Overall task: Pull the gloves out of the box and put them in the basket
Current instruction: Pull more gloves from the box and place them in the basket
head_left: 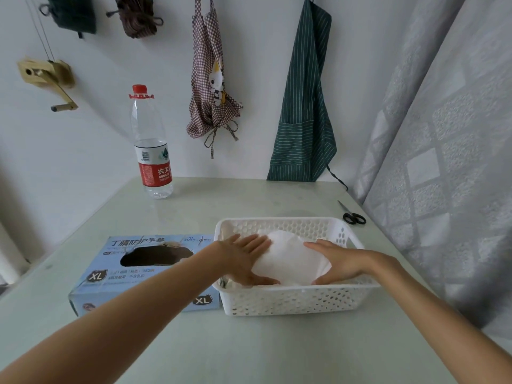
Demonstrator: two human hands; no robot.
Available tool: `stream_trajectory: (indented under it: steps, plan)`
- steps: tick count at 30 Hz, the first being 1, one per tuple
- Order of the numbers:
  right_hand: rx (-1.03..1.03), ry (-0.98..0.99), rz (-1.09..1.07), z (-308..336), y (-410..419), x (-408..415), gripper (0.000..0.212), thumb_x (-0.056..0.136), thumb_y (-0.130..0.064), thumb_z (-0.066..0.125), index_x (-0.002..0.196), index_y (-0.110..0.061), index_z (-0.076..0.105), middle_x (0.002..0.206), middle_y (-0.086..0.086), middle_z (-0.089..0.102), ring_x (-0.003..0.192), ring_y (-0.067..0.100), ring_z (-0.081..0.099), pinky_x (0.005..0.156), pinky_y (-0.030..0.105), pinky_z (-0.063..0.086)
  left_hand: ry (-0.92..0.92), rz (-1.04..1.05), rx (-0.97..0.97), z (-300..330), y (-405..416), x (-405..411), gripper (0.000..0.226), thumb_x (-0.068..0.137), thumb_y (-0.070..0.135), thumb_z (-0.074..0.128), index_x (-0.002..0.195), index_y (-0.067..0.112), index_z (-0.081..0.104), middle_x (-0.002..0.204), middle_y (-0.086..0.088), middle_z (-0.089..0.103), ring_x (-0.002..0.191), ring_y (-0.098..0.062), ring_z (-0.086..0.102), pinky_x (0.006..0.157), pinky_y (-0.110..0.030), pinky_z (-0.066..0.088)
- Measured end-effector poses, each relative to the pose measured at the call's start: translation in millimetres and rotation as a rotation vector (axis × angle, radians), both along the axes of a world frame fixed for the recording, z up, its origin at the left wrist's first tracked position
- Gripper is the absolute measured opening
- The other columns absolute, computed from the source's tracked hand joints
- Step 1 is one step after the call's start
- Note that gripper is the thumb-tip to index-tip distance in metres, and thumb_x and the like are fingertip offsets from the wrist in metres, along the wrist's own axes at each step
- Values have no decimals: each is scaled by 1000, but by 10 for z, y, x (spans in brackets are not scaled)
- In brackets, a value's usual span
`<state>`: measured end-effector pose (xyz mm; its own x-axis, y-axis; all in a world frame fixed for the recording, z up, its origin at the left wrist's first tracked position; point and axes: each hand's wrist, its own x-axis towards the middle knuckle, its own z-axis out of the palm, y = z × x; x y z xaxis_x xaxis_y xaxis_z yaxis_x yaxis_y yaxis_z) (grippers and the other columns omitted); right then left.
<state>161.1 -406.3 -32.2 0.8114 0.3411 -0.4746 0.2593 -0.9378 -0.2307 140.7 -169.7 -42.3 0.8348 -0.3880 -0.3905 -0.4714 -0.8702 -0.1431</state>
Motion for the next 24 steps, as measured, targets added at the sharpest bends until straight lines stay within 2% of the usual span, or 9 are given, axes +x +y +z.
stream_trajectory:
  steps: [3,5,8,9,11,14,17,20,24]
  plan:
    - [107,-105,-7,82,-25,-62,100,79,-35,75,152,-33,6,159,-7,-8,147,14,0,119,35,14,17,26,-81,185,63,-20,102,79,79,30,147,23,-22,156,5,-21,145,-14,-14,118,-40,-7]
    - [213,-204,-6,129,-75,-136,86,80,-32,74,149,-33,23,157,-10,7,145,11,10,116,31,19,-10,11,-147,304,153,-61,101,80,76,37,149,26,-17,158,5,-16,146,-17,-7,119,-43,1]
    - [371,-347,-21,137,-169,-229,50,80,-28,74,123,-42,52,136,-17,39,121,1,41,104,25,36,-116,-42,-266,494,295,-184,68,87,58,52,145,31,29,153,5,22,136,-17,29,110,-33,25]
    - [365,-374,-25,134,-189,-253,38,79,-28,75,110,-44,57,124,-17,47,108,-2,48,95,23,42,-133,-53,-287,538,341,-221,49,88,51,55,133,32,46,144,8,39,126,-12,40,103,-29,31]
    - [281,-380,-36,129,-211,-295,22,79,-30,74,93,-41,62,106,-13,56,92,0,53,80,19,45,-129,-58,-266,574,387,-289,26,90,44,56,112,31,63,122,13,60,111,-7,54,94,-25,35]
    - [177,-314,-28,125,-192,-333,10,81,-30,72,87,-34,65,92,-11,59,85,2,56,70,14,42,-93,-63,-165,508,371,-382,25,93,43,52,108,29,67,113,13,67,102,-6,60,94,-24,35]
    - [135,-297,-39,153,-162,-350,5,84,-28,66,85,-33,64,85,-15,58,82,1,57,69,14,43,-50,-70,-152,459,367,-433,23,94,35,50,108,28,67,112,13,67,97,-5,61,95,-24,39]
    - [94,-303,-54,258,-127,-345,5,87,-30,63,85,-35,63,87,-17,59,85,1,58,77,19,48,33,18,-293,571,450,-492,25,95,36,50,114,33,65,119,16,63,84,9,58,81,-17,40]
    - [147,-398,-32,441,156,-340,5,88,-33,63,91,-36,65,96,-18,61,87,1,59,82,25,50,-11,113,-563,749,872,-538,23,94,39,53,114,38,64,124,19,60,108,4,55,101,-24,39]
